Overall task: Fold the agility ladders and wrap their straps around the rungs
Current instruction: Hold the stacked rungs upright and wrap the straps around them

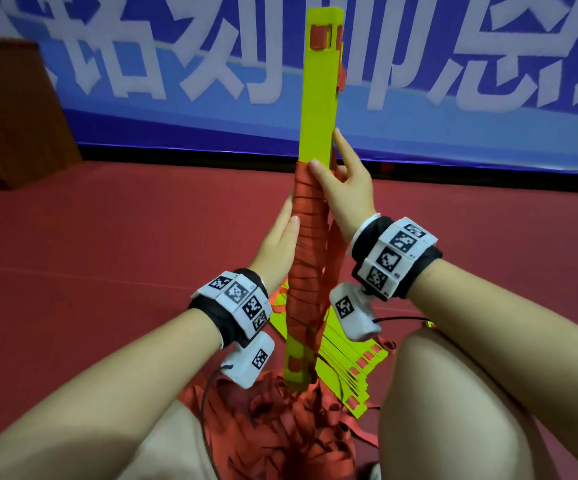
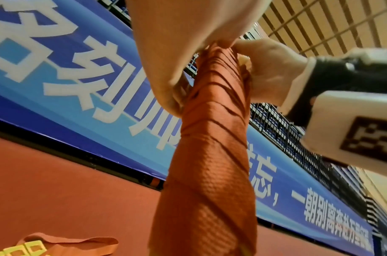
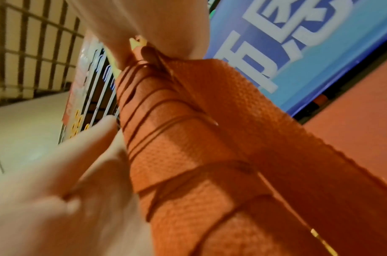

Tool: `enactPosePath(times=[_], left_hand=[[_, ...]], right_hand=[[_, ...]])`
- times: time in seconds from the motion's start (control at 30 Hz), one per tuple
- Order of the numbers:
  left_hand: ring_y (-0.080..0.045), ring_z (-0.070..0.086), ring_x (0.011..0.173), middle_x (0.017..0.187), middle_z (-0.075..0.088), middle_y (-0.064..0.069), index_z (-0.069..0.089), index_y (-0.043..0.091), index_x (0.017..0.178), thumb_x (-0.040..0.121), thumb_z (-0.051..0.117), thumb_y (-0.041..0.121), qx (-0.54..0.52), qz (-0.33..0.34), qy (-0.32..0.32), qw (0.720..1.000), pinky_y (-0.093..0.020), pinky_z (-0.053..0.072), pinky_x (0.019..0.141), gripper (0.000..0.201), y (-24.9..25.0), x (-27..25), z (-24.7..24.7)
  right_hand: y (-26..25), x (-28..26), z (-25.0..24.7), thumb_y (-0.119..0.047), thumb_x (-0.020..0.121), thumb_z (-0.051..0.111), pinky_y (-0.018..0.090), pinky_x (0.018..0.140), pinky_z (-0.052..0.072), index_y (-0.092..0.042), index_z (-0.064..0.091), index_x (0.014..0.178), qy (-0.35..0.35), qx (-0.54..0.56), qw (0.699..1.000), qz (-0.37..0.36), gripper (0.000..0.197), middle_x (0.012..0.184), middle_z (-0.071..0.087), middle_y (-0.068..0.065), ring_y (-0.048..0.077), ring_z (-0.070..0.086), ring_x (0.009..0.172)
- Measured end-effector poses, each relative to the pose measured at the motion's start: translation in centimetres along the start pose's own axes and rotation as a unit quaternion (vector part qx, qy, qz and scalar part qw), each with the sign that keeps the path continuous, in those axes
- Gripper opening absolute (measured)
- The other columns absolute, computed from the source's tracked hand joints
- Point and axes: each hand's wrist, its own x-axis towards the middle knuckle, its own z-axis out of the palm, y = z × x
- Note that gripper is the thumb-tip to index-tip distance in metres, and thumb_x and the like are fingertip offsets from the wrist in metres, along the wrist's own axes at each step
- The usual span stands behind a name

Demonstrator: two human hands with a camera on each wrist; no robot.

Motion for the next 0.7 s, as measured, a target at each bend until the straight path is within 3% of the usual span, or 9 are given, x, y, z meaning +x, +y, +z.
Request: enactPosePath(times=[0.13, 0.2, 0.3, 0.37, 0.43, 0.53, 0.6, 0.67, 0.7], left_hand=[[-0.01, 0.048, 0.131, 0.148, 0.045, 0.004, 0.028, 0.03, 0.149, 0.105, 0.036, 0.024, -0.122, -0.054, -0.024, 0.991, -0.033, 0.039, 0.109, 0.045, 0.7, 0.5, -0.2], [-0.005, 0.064, 0.106, 0.126, 0.062, 0.004, 0.042, 0.027, 0.14, 0.102, 0.041, 0.026, -0.164, -0.078, -0.03, 0.983, -0.029, 0.05, 0.096, 0.037, 0.9, 0.7, -0.2], [-0.006, 0.068, 0.077, 0.09, 0.07, 0.006, 0.054, 0.025, 0.112, 0.099, 0.047, 0.015, -0.202, -0.084, -0.012, 0.976, -0.024, 0.056, 0.076, 0.017, 0.6, 0.7, 0.3], [-0.011, 0.067, 0.076, 0.086, 0.07, 0.005, 0.055, 0.025, 0.108, 0.095, 0.056, 0.016, -0.209, -0.084, 0.001, 0.974, -0.029, 0.056, 0.075, 0.015, 0.3, 0.5, 0.6], [-0.008, 0.065, 0.078, 0.09, 0.068, 0.006, 0.056, 0.027, 0.109, 0.089, 0.065, 0.023, -0.171, -0.068, 0.018, 0.983, -0.032, 0.055, 0.075, 0.022, -0.1, 0.4, 0.8], [0.01, 0.062, 0.072, 0.098, 0.063, 0.008, 0.052, 0.022, 0.123, 0.095, 0.061, 0.015, -0.127, -0.053, 0.048, 0.989, -0.014, 0.051, 0.064, 0.031, -0.3, 0.1, 0.9], [0.016, 0.06, 0.078, 0.105, 0.061, 0.012, 0.045, 0.023, 0.137, 0.096, 0.059, 0.016, -0.065, -0.038, 0.059, 0.995, -0.007, 0.048, 0.069, 0.044, -0.9, 0.0, 0.5], [0.011, 0.06, 0.087, 0.108, 0.062, 0.014, 0.043, 0.03, 0.138, 0.096, 0.059, 0.024, -0.014, -0.035, 0.055, 0.998, -0.013, 0.048, 0.084, 0.045, -1.5, 0.0, 0.1], [0.009, 0.06, 0.087, 0.107, 0.063, 0.015, 0.045, 0.033, 0.134, 0.096, 0.058, 0.026, -0.004, -0.041, 0.055, 0.998, -0.015, 0.048, 0.084, 0.04, -1.6, 0.1, -0.1]], right_hand=[[-1.5, 0.4, -1.2, -0.006, 0.091, 0.062, 0.024, 0.067, 0.054, -0.02, 0.045, 0.14, -0.048, 0.091, 0.994, 0.023, 0.053, 0.08, 0.071, 0.003, 0.009, 0.065, 0.067], [-2.0, 0.4, -1.4, -0.004, 0.092, 0.06, 0.029, 0.072, 0.056, -0.02, 0.046, 0.139, -0.091, 0.119, 0.988, 0.033, 0.052, 0.08, 0.072, 0.002, 0.012, 0.067, 0.071], [-2.0, 0.2, -1.6, -0.005, 0.091, 0.06, 0.031, 0.075, 0.055, -0.027, 0.047, 0.135, -0.143, 0.104, 0.984, 0.025, 0.05, 0.087, 0.072, 0.003, 0.015, 0.067, 0.078], [-1.9, 0.4, -1.9, -0.01, 0.089, 0.065, 0.027, 0.068, 0.052, -0.033, 0.049, 0.131, -0.153, 0.066, 0.986, 0.019, 0.051, 0.083, 0.071, 0.001, 0.014, 0.063, 0.074], [-1.8, 0.8, -2.4, -0.014, 0.087, 0.069, 0.021, 0.052, 0.039, -0.033, 0.053, 0.129, -0.147, -0.003, 0.989, 0.013, 0.048, 0.069, 0.062, -0.001, 0.011, 0.047, 0.057], [-1.1, 1.5, -3.5, -0.02, 0.09, 0.067, 0.02, 0.043, 0.029, -0.024, 0.061, 0.126, -0.15, -0.103, 0.983, 0.006, 0.037, 0.057, 0.053, -0.006, 0.008, 0.03, 0.043], [-0.5, 1.6, -3.9, -0.022, 0.091, 0.064, 0.02, 0.044, 0.031, -0.02, 0.066, 0.121, -0.167, -0.146, 0.975, 0.033, 0.03, 0.062, 0.056, -0.004, 0.008, 0.033, 0.042], [-0.1, 1.5, -4.1, -0.022, 0.093, 0.062, 0.019, 0.045, 0.034, -0.015, 0.068, 0.116, -0.18, -0.169, 0.966, 0.082, 0.025, 0.075, 0.064, 0.002, 0.008, 0.039, 0.043], [0.0, 1.5, -4.3, -0.021, 0.093, 0.061, 0.018, 0.045, 0.033, -0.012, 0.069, 0.113, -0.182, -0.172, 0.962, 0.106, 0.023, 0.08, 0.067, 0.005, 0.008, 0.04, 0.044]])
